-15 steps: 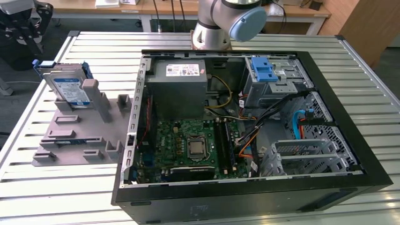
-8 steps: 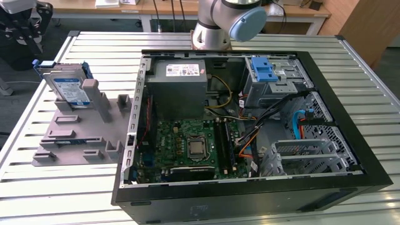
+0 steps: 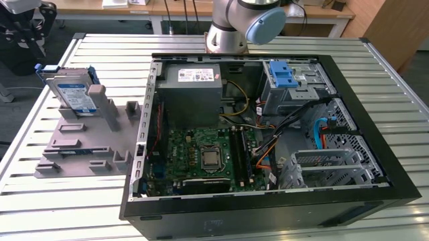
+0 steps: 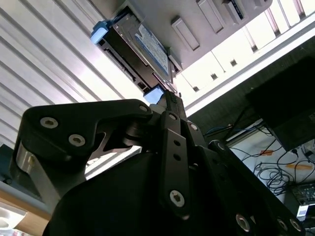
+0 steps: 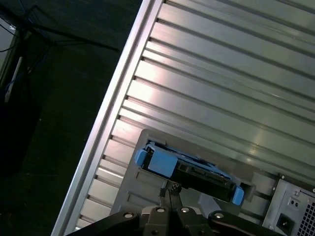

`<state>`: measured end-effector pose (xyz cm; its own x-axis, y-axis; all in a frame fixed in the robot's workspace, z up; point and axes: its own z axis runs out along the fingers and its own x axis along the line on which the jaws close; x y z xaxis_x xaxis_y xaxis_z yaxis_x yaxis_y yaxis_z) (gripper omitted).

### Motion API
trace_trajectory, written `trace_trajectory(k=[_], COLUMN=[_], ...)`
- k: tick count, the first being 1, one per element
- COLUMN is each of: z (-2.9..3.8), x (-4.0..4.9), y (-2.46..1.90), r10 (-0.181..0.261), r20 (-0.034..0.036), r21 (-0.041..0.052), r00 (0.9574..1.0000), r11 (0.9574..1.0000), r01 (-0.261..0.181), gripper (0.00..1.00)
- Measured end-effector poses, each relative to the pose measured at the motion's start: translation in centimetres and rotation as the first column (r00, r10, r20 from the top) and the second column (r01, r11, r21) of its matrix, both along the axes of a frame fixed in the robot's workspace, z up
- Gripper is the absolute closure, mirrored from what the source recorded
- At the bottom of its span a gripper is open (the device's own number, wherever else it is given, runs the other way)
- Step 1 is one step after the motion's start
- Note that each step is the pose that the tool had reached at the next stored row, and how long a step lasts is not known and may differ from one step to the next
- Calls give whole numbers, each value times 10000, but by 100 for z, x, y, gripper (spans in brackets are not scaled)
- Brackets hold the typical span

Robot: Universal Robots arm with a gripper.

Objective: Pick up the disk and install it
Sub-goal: 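Pick up the disk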

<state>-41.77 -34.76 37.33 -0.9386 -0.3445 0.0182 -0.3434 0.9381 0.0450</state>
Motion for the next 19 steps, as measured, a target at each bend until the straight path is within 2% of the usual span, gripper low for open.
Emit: trace_trajectory(k=[8, 19], z=[0, 0], x=[0, 0], y=[0, 0], r10=[526, 543], r20=[0, 0], r21=[0, 0], r00=[9986, 9985], r11=[9986, 9985], r01=[-526, -543], gripper=[89, 89])
